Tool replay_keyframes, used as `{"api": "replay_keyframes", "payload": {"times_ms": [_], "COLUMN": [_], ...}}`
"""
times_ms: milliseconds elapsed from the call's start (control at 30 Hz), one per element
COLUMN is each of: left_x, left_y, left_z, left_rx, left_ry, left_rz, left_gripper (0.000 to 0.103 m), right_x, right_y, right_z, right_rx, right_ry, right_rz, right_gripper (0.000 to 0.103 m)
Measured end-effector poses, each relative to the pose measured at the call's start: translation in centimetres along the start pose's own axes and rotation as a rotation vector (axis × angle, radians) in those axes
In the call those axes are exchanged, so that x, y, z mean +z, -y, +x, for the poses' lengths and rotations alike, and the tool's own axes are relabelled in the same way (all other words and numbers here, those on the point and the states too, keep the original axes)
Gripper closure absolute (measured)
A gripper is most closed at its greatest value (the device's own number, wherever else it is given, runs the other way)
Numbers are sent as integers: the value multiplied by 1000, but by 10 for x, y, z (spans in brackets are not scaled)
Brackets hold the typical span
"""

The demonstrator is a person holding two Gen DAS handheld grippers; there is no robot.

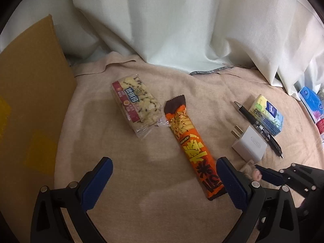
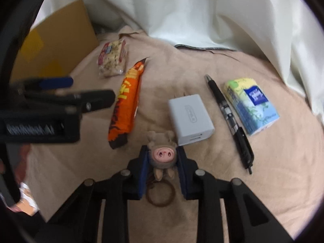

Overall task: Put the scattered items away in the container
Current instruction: 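Grasp the orange snack bar with the left tool while the right tool grasps the pig keychain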

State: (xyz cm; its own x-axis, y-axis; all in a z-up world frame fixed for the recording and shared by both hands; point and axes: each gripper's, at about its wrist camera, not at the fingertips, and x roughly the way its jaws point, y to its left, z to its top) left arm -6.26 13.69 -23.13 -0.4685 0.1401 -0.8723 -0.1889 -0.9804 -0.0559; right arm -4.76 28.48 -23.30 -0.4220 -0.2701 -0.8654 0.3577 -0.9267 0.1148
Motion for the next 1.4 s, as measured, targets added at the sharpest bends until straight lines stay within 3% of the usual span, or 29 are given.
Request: {"api": "replay_keyframes", "payload": {"times_ms": [167,433,467,533,767,1167,1400], "left_x": [4,7,7,7,9,7,12], "left_y": [11,30,31,31,35,45,38], "left_z": [5,29,30,33,36,30,-36], "left_rx": [-14,-2,0,-2,-22,-6,-70], "left_ry": [-3,-76,-80,-101,-115,-113,-14], "left_rz": [6,0,0,-7,31,117,148], "left_gripper": [1,1,3,22,62,75,77], "right_x": [-4,-22,-24,-28,-33,-23,-9], "right_y": [10,25,27,27,30,31,34], "right_z": [-33,-62,-64,-66,-63,-73,-94], "right_rx": [6,-13,-11,-13,-11,-3,0], "right_ry": [51,63,65,62,47,86,141], "right_rz": [47,137,150,163,192,195,208], "right_gripper": [72,72,72,72,72,72,72]}}
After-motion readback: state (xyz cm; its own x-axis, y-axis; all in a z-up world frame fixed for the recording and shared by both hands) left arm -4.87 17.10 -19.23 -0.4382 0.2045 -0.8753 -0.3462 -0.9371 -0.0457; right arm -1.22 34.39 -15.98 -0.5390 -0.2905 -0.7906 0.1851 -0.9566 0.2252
